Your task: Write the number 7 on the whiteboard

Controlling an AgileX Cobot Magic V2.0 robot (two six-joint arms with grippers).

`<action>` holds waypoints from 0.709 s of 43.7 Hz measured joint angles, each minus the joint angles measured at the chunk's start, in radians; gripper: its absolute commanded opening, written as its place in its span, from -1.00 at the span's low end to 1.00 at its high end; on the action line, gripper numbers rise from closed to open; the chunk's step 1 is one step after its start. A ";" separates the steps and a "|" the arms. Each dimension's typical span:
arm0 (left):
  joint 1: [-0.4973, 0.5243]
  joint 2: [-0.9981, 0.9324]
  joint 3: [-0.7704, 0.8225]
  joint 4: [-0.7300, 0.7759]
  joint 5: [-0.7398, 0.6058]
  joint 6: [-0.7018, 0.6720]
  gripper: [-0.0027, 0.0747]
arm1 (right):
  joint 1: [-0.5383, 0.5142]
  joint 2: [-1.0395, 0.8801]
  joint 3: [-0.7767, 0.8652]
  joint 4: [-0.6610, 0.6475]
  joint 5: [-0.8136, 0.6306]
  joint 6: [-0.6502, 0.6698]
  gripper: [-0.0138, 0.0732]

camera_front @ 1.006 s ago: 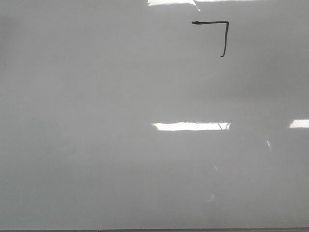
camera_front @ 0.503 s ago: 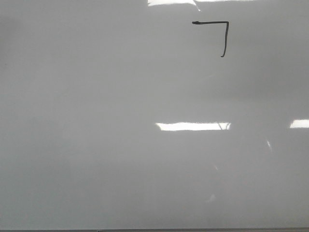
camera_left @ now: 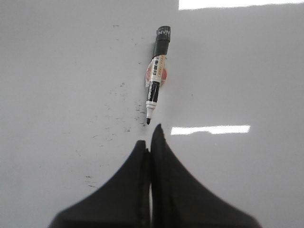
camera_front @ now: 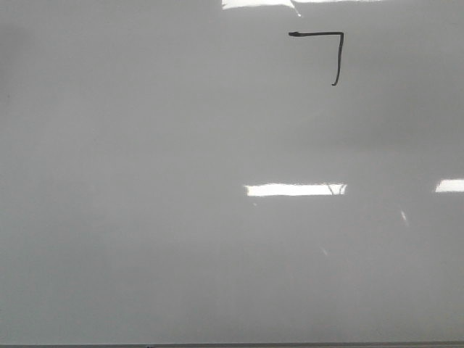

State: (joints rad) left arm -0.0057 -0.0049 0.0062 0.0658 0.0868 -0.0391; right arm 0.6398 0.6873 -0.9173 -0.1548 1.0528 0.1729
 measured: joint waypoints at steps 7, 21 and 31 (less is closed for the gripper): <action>0.000 0.000 0.000 0.002 0.000 0.000 -0.98 | -0.004 -0.005 0.007 0.000 -0.004 0.000 -0.84; 0.000 0.000 0.000 0.002 0.000 -0.001 -0.98 | -0.251 -0.193 0.179 0.032 -0.269 0.000 -0.84; 0.000 0.000 0.000 0.002 0.000 -0.001 -0.98 | -0.475 -0.416 0.435 0.036 -0.626 0.000 -0.84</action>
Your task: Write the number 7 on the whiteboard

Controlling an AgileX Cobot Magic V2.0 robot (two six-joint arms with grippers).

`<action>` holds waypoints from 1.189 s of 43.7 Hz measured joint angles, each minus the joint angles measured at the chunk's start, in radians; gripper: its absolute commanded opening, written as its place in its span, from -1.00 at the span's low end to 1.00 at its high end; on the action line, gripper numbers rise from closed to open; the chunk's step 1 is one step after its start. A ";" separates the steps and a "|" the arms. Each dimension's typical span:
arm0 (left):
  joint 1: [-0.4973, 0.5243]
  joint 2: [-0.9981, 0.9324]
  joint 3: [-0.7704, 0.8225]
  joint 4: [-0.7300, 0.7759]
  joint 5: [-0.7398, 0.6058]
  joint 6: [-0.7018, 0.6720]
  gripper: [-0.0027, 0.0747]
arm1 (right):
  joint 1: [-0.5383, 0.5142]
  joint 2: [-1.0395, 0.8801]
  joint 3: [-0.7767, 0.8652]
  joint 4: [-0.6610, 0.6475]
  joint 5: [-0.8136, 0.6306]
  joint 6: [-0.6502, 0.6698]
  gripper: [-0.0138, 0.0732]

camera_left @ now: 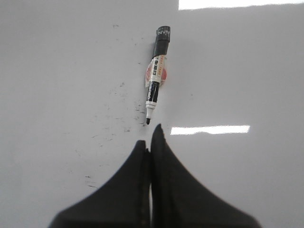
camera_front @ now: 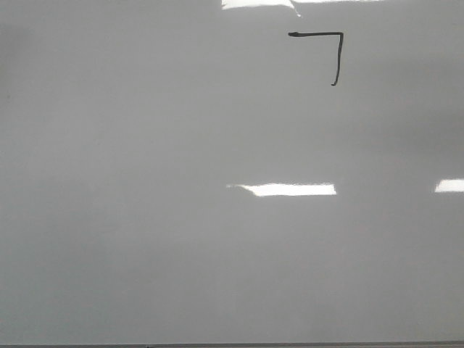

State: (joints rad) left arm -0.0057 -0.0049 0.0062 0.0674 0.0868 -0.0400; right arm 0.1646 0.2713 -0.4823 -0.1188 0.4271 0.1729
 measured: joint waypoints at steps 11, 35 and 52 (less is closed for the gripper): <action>0.000 0.000 0.000 0.000 0.000 0.000 -0.98 | -0.125 -0.186 0.277 0.002 -0.287 0.000 -0.84; 0.000 0.000 0.000 0.000 0.000 0.000 -0.98 | -0.199 -0.282 0.509 0.002 -0.438 0.000 -0.84; 0.000 0.000 0.000 0.000 0.000 0.000 -0.98 | -0.199 -0.282 0.509 0.024 -0.439 -0.010 -0.84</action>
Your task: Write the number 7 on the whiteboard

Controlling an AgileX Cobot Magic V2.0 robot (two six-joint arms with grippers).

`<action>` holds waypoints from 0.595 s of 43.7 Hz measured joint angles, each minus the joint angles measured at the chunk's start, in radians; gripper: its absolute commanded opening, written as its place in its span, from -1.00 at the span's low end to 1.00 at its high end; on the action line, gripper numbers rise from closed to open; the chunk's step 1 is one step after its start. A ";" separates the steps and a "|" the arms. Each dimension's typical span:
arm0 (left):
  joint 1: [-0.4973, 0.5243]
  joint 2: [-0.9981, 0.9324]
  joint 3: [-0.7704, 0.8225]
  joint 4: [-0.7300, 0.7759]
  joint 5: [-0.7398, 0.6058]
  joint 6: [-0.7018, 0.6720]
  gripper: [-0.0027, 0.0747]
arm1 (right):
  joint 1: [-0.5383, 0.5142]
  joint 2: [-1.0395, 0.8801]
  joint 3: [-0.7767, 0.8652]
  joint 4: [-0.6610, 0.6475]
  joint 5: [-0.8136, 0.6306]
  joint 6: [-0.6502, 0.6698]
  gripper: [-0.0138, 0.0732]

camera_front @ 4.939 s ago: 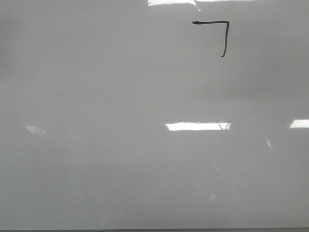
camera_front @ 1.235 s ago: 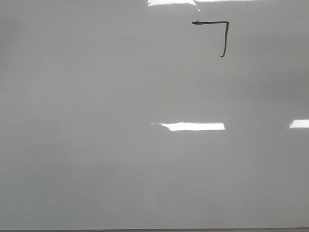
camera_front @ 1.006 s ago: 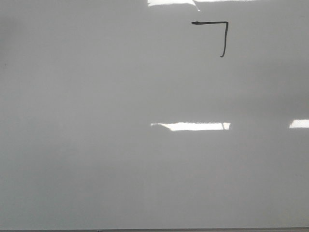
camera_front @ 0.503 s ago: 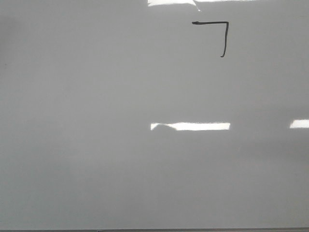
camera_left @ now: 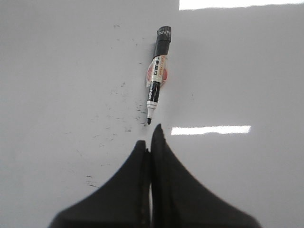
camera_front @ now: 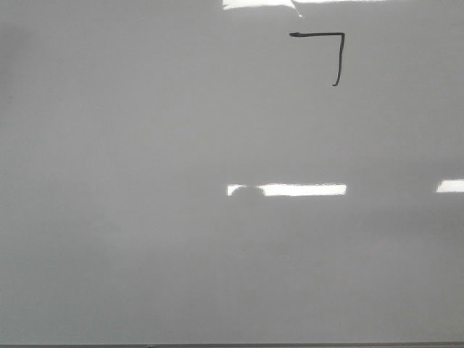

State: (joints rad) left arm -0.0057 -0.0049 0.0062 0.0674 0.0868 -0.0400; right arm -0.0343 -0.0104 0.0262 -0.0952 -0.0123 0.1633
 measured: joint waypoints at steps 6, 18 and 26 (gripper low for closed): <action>0.000 0.000 0.000 0.000 0.000 0.000 -0.98 | 0.000 0.000 0.000 0.054 0.000 -0.074 -0.84; 0.000 0.000 0.000 0.000 0.000 0.000 -0.98 | 0.000 0.000 0.000 0.095 0.004 -0.123 -0.84; 0.000 0.000 0.000 0.000 0.000 0.000 -0.98 | 0.000 0.000 0.000 0.109 0.012 -0.157 -0.84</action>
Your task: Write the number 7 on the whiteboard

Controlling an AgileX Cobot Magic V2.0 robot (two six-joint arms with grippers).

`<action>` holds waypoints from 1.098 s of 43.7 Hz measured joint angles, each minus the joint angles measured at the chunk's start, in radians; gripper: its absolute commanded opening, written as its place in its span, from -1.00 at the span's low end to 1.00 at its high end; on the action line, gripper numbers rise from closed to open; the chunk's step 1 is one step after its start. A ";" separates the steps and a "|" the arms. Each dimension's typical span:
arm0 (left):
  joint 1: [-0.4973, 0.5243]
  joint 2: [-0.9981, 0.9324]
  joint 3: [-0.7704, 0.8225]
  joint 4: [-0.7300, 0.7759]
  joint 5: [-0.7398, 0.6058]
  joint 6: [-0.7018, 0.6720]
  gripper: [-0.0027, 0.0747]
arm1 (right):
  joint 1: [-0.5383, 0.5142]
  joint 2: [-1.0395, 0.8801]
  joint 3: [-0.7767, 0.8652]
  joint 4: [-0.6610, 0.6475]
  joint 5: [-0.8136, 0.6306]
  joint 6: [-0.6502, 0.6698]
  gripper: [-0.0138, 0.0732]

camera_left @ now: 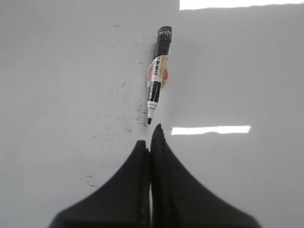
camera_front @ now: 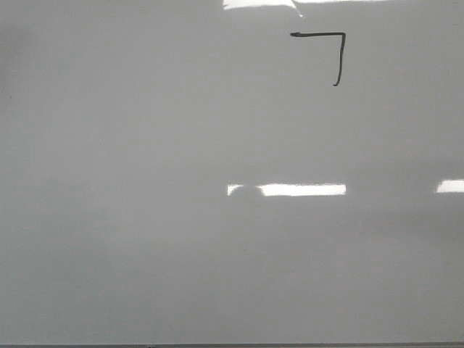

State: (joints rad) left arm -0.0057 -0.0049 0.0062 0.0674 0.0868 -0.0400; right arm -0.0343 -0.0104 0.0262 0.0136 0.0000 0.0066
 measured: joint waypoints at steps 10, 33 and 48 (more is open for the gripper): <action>0.000 0.000 0.000 0.000 0.000 0.000 -0.98 | 0.000 0.000 0.000 0.028 -0.016 -0.026 -0.84; 0.000 0.000 0.000 0.000 0.000 0.000 -0.98 | 0.000 0.000 0.000 0.029 -0.060 0.017 -0.84; 0.000 0.000 0.000 0.000 0.000 0.000 -0.98 | 0.000 0.000 0.000 0.029 -0.056 0.019 -0.84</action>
State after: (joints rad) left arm -0.0057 -0.0049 0.0062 0.0674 0.0868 -0.0400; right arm -0.0343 -0.0104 0.0262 0.0431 -0.0555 0.0255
